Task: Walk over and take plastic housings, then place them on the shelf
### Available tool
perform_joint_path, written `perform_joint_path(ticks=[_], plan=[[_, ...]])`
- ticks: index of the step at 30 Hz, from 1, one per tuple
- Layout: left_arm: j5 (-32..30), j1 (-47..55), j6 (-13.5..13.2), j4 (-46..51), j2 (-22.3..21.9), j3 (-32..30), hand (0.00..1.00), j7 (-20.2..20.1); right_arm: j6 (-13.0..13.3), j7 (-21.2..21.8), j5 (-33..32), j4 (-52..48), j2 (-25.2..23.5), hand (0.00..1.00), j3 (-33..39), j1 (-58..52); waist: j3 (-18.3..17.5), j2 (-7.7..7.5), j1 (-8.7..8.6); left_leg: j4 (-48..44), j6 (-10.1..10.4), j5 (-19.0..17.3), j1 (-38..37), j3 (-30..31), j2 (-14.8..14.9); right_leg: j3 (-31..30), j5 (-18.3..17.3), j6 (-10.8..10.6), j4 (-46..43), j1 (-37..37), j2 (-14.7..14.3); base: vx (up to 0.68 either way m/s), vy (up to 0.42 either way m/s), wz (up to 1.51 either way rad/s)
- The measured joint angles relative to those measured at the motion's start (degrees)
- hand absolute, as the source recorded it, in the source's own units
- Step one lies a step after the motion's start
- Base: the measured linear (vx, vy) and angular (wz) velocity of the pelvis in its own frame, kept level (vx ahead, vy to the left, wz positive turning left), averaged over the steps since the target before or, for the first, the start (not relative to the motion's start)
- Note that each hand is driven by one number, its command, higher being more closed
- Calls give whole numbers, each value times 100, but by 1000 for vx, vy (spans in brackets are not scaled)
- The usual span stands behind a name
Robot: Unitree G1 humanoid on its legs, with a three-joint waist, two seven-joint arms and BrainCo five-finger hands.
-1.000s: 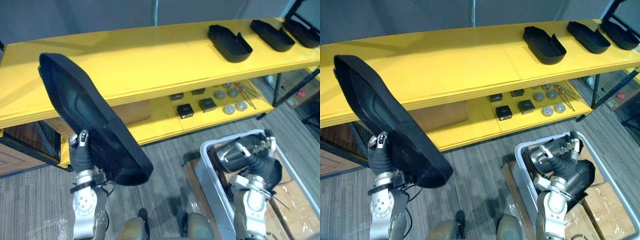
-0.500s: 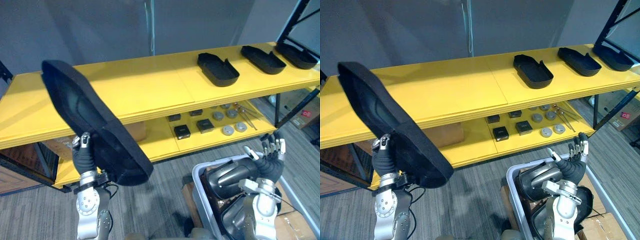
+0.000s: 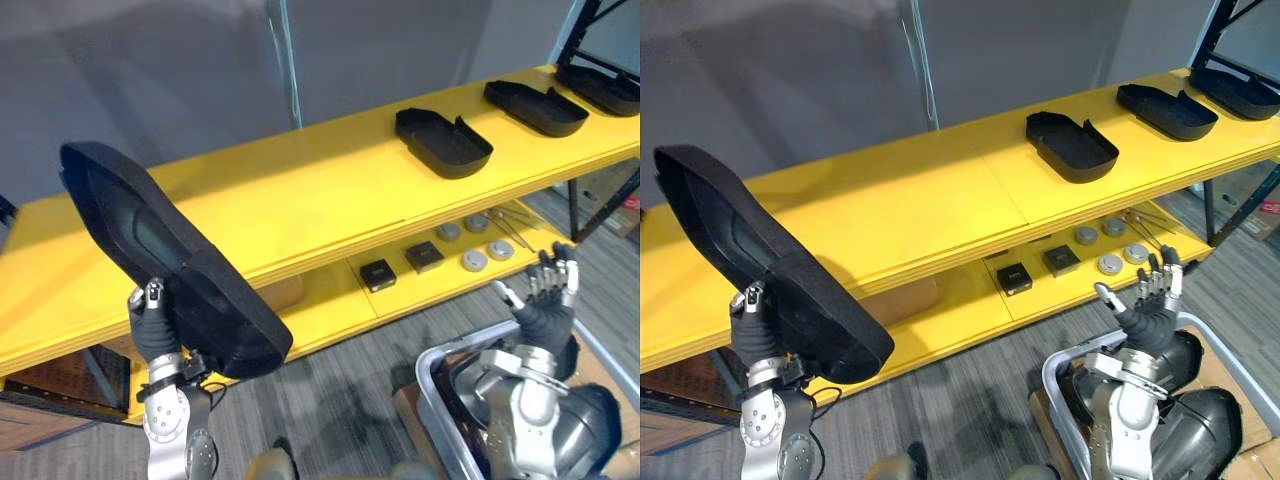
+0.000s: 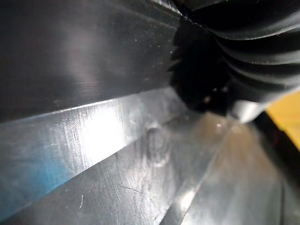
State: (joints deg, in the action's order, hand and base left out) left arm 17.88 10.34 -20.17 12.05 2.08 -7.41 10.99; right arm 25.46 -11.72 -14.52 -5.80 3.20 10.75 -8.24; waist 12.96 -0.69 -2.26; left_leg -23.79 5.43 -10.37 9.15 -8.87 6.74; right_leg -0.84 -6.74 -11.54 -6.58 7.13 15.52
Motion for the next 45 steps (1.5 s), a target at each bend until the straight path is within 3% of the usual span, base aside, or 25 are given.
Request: perform_joint_path(ticks=[2, 5, 7, 9, 12, 16, 20, 24, 25, 28, 33, 39, 45], plan=[[-321, -14, 84, 12, 10, 71, 100, -13, 4, -96, -44, -1, -125, 0, 14, -82, -4, -7, -18, -130, -77, -176, -50, -48, -39, 164, 19, -24, -265, -47, 75, 137, 172, -10], [-673, -23, 234, 144, 221, 153, 100, -48, 4, -66, 28, 4, -312, 0, -46, -88, -9, -23, -15, 183, -167, -153, -385, -297, -26, 227, 91, -33, -1060, -523, 117, 148, 69, -31], [-839, -140, 332, 174, 343, 195, 100, 12, 11, -18, 83, 0, -335, 0, -62, -120, 2, 48, -105, 447, -172, -77, -559, -291, 85, 213, -177, 53, -1026, -621, -90, 111, -37, -11], [-965, -412, 408, 256, 524, 203, 100, 60, 14, 96, 89, -63, -319, 0, -35, -57, -92, -119, -157, 635, -42, 33, -581, -272, 95, 365, 68, 121, -477, -720, -380, 97, -115, -1], [-1316, -615, 671, 509, 385, 447, 100, 243, -5, 182, 79, -181, -136, 0, 70, 43, -154, 144, -178, 939, 173, 173, -519, -219, 281, 425, 269, 220, -50, -694, -623, 85, -112, -5], [-1580, -775, 947, 603, 423, 543, 100, 186, -125, 192, 86, -496, 212, 0, 40, 123, -196, 242, -233, 1289, 219, 322, -781, -108, 289, 562, 269, 221, -32, -510, -671, 45, -55, 14], [-1694, -1098, 1425, 555, 855, 506, 100, 195, -260, 341, 106, -755, 388, 0, -16, 387, -199, 242, -174, 1350, 214, 330, -917, -146, 224, 548, 330, 239, 55, -403, -624, -19, 25, -4], [-1843, -2011, 2229, -697, 1380, 246, 100, 427, -560, 584, 71, -757, 419, 0, -325, 549, -202, 250, -199, 1361, 175, 356, -918, -333, 150, 422, 452, 234, 312, -410, -547, -65, 30, -23], [-1786, -2380, 2502, -1373, 1556, 149, 100, 484, -639, 691, 73, -757, 484, 0, -434, 551, -205, 254, -254, 1364, 165, 364, -918, -417, 156, 345, 510, 243, 359, -458, -552, -66, 19, -30], [-1543, -2970, 2842, -2510, 1892, 111, 100, 651, -738, 897, 66, -818, 671, 0, -590, 578, -205, 255, -379, 1370, 161, 369, -917, -563, 160, 196, 589, 244, 404, -543, -560, -46, 16, -26], [-832, -3980, 3102, -4162, 2176, 145, 100, 867, -846, 1403, -62, -997, 955, 0, -929, 659, -193, 275, -641, 1373, 141, 383, -904, -720, 154, -13, 667, 234, 448, -699, -557, -24, 13, -21], [-166, -4811, 3368, -4850, 2229, 339, 100, 1151, -1163, 1697, -275, -1080, 1207, 0, -1424, 718, -30, 456, -816, 1428, 134, 440, -787, -760, 142, -149, 716, 236, 413, -912, -566, -12, -2, -8], [234, -5340, 3703, -5096, 2364, 414, 100, 1405, -1310, 1699, -275, -1143, 1248, 0, -1837, 731, 375, 506, -964, 1531, 139, 557, -689, -798, 143, -253, 725, 244, 273, -1170, -601, -29, -15, -6]])
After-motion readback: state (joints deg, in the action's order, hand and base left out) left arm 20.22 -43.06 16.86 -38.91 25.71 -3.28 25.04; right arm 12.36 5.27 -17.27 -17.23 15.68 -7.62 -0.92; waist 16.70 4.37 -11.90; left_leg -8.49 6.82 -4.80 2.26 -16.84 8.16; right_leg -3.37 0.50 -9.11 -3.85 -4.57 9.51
